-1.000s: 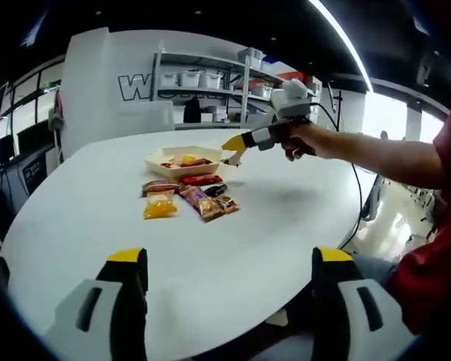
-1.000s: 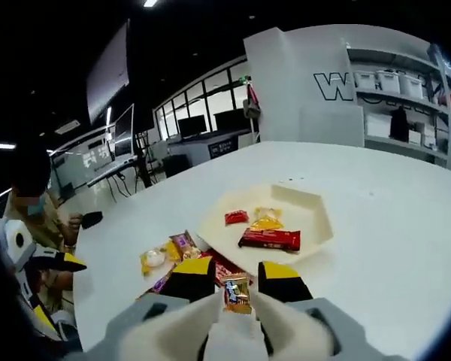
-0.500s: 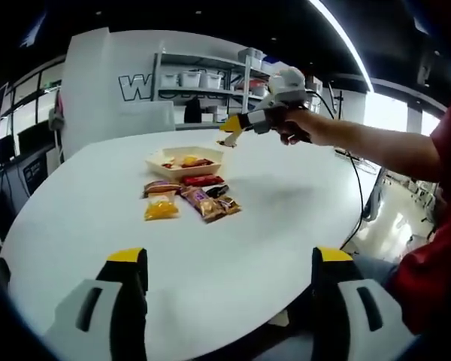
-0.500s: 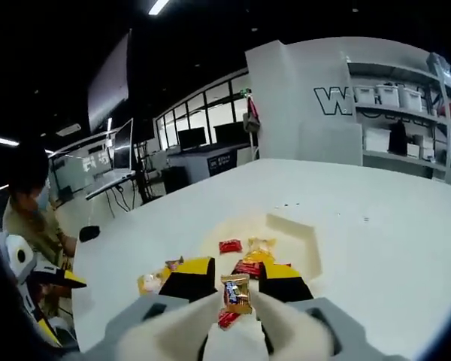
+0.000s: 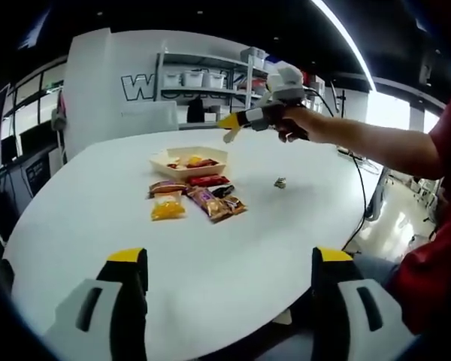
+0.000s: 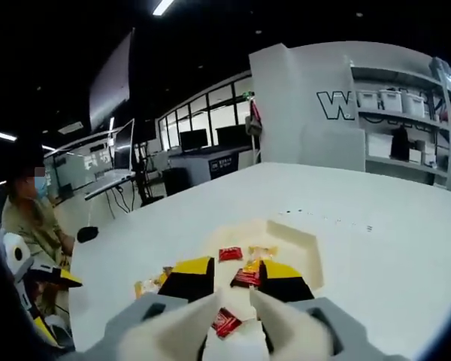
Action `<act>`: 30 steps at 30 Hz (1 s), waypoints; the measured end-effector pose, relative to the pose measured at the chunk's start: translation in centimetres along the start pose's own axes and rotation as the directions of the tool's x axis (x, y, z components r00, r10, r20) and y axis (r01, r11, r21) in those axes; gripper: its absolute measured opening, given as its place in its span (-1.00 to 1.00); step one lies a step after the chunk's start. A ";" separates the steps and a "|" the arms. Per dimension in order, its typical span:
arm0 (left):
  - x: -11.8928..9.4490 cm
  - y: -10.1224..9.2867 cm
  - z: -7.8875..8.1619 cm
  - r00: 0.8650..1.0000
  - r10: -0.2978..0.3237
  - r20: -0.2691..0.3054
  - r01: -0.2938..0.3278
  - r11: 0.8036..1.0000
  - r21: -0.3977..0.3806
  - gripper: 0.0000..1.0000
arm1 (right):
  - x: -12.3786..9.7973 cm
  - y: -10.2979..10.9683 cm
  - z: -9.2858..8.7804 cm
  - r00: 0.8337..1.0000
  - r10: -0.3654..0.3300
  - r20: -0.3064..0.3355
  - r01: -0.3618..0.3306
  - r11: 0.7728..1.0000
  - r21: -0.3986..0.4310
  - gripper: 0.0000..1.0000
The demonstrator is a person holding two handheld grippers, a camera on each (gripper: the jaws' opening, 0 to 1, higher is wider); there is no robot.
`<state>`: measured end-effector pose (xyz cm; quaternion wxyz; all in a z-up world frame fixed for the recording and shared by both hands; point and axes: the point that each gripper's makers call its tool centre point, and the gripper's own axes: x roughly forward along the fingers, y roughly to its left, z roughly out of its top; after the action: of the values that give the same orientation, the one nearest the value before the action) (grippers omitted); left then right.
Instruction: Place the target food into the container with the food tongs after gripping and lifting it, then release it inside without dropping or visibly crushing the food.
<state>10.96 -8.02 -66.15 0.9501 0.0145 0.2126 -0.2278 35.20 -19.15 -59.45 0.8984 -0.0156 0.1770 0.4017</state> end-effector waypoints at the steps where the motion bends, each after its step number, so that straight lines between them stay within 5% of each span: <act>1: 0.1 0.0 -0.1 1.000 -0.001 -0.003 0.001 1.000 0.001 0.75 | -0.1 -0.1 -0.2 1.000 -0.003 -0.002 0.003 1.000 -0.007 -0.61; 30: 1.4 -1.7 -0.4 0.999 -0.046 -0.017 0.046 0.999 0.011 0.75 | -6.5 -2.2 -5.5 0.997 -0.072 -0.021 0.074 0.995 0.073 -0.55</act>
<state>11.13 -10.10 -66.98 0.9427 0.0167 0.2196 -0.2507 31.18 -26.23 -62.72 0.9108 0.0076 0.1992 0.3616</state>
